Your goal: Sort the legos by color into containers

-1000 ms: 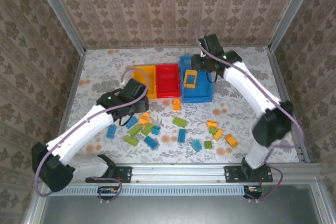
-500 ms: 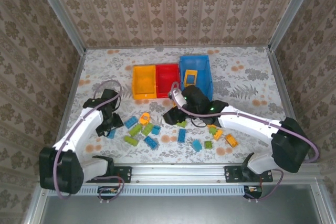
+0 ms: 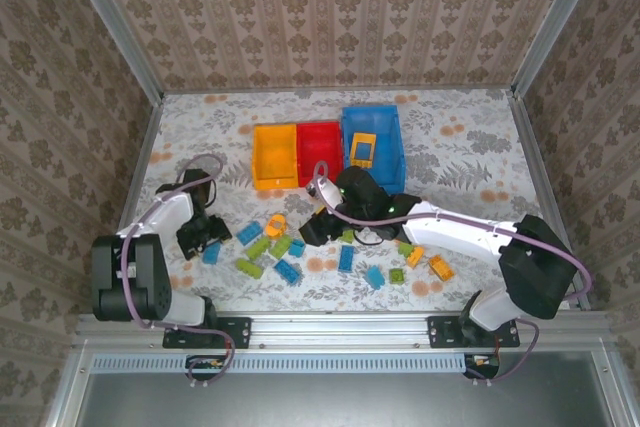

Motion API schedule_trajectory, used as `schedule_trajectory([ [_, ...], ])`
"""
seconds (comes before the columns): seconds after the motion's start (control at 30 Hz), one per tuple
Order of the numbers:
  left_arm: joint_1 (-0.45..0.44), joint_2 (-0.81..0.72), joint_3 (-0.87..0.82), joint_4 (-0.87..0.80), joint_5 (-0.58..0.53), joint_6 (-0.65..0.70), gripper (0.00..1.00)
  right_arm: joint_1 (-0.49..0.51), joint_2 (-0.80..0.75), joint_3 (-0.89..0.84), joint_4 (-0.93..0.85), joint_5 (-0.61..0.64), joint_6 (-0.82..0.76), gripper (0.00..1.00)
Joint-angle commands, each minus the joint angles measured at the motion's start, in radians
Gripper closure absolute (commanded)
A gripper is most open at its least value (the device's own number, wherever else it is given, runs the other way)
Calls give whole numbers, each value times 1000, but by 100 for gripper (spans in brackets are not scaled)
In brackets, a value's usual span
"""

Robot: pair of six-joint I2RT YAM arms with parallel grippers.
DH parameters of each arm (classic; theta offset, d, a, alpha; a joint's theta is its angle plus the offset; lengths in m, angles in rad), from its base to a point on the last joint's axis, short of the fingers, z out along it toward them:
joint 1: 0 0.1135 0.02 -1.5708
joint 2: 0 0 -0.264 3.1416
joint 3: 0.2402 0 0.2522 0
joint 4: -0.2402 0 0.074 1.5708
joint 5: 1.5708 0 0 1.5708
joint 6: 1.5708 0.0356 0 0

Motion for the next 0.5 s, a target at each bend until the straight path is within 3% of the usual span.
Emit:
schedule_trajectory([
  [0.0,3,38,-13,41,45,40,33,4,22,54,17,-19,6,33],
  [0.3,-34,42,-48,48,73,-18,55,4,73,97,19,-16,14,34],
  [0.47,-61,15,-16,13,27,-29,71,5,64,79,97,-21,18,34],
])
